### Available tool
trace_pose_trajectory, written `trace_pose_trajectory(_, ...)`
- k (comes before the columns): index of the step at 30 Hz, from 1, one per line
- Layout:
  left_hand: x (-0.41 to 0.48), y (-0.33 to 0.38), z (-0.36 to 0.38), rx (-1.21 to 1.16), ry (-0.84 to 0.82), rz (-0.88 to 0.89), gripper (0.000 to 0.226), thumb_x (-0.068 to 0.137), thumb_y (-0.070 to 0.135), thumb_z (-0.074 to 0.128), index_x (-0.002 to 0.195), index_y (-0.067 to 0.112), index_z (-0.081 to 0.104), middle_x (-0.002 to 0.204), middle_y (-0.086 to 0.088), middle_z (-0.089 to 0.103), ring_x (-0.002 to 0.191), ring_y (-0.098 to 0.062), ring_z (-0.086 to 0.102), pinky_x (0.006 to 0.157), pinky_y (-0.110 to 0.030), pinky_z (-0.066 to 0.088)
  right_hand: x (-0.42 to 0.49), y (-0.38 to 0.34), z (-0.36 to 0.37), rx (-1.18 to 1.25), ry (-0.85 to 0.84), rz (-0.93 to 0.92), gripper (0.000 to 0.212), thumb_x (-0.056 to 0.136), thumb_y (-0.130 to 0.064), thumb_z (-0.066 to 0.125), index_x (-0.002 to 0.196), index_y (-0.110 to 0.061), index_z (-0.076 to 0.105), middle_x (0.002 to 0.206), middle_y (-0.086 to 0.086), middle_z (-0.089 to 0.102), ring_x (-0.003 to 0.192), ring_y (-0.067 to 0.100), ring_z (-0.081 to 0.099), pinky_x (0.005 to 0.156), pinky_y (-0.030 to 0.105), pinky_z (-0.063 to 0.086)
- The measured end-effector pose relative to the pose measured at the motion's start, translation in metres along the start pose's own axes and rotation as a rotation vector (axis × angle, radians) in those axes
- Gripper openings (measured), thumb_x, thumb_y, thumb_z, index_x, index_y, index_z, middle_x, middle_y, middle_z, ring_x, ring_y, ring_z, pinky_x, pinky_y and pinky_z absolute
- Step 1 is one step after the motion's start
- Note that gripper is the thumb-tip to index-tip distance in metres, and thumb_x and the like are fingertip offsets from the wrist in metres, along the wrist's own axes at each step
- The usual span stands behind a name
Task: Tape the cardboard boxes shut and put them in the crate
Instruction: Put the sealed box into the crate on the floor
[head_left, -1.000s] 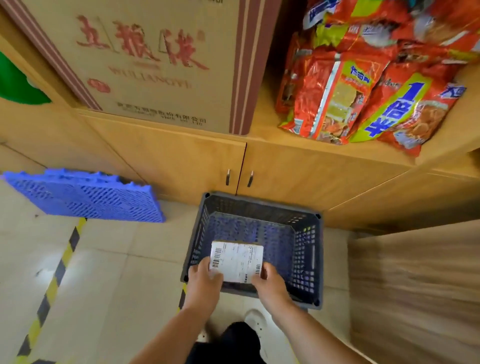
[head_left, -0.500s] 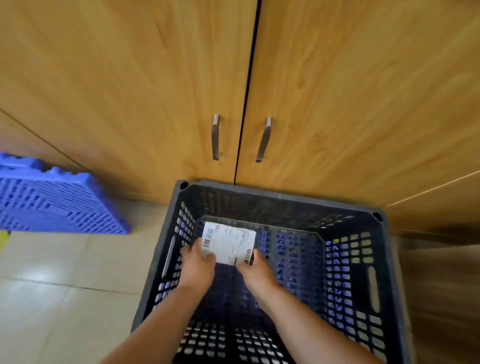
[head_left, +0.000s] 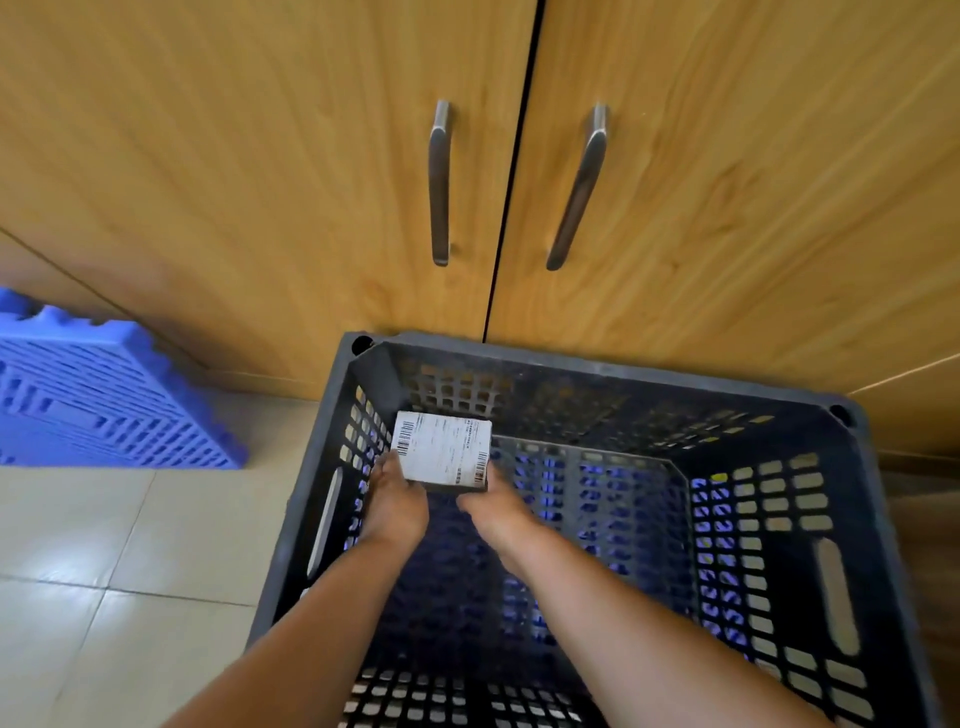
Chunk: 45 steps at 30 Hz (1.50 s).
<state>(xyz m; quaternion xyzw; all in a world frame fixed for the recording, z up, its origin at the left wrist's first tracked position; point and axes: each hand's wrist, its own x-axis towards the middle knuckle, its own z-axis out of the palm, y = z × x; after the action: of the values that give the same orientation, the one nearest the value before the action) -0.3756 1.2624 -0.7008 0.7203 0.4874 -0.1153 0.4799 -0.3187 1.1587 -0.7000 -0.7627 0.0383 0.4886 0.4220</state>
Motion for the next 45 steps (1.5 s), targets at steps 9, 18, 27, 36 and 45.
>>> trace_pose_trajectory(9,-0.044,0.025,-0.020,0.019,-0.055,-0.003,0.021,0.090,0.008,0.039,0.099,0.015,0.056,0.088,-0.018,0.059,0.063,-0.023,0.046,0.061,-0.028,0.033,-0.053,-0.015,-0.020,-0.128,0.027,-0.049,0.050,0.098,-0.005,0.042,0.145,-0.021,0.036,0.143,-0.001,0.046,0.111,0.012,0.051,0.089,0.022,0.041)
trace_pose_trajectory(18,-0.198,0.124,-0.094,0.031,-0.229,0.117,0.024,0.098,0.018,0.044,0.117,0.017,0.058,0.080,-0.006,0.064,0.057,-0.016,0.050,0.055,-0.027,0.038,-0.224,-0.102,-0.076,-0.392,0.086,-0.144,0.030,0.099,-0.018,0.045,0.126,-0.017,0.058,0.126,0.000,0.061,0.114,0.016,0.057,0.095,0.025,0.044)
trace_pose_trajectory(27,-0.361,0.266,-0.195,0.038,-0.279,0.276,0.027,0.096,0.018,0.048,0.120,0.019,0.060,0.115,0.003,0.062,0.105,-0.013,0.057,0.085,-0.026,0.042,-0.431,-0.222,-0.144,-0.419,0.177,-0.214,0.029,0.096,-0.013,0.046,0.120,-0.012,0.061,0.122,0.007,0.062,0.114,0.023,0.058,0.097,0.034,0.046)
trace_pose_trajectory(36,-0.519,0.361,-0.254,0.043,-0.366,0.457,0.022,0.096,0.017,0.046,0.113,0.018,0.060,0.112,-0.001,0.063,0.106,-0.018,0.058,0.096,-0.033,0.044,-0.622,-0.289,-0.195,-0.371,0.347,-0.315,0.027,0.097,-0.018,0.050,0.121,-0.014,0.061,0.120,0.002,0.063,0.111,0.017,0.057,0.089,0.023,0.041)
trace_pose_trajectory(45,-0.617,0.379,-0.220,0.056,-0.448,0.599,0.017,0.095,0.015,0.050,0.094,0.030,0.059,0.106,0.000,0.066,0.100,-0.017,0.061,0.093,-0.033,0.045,-0.718,-0.243,-0.242,-0.279,0.507,-0.342,0.027,0.094,-0.017,0.052,0.117,-0.011,0.064,0.116,0.004,0.066,0.101,0.013,0.060,0.081,0.018,0.041)
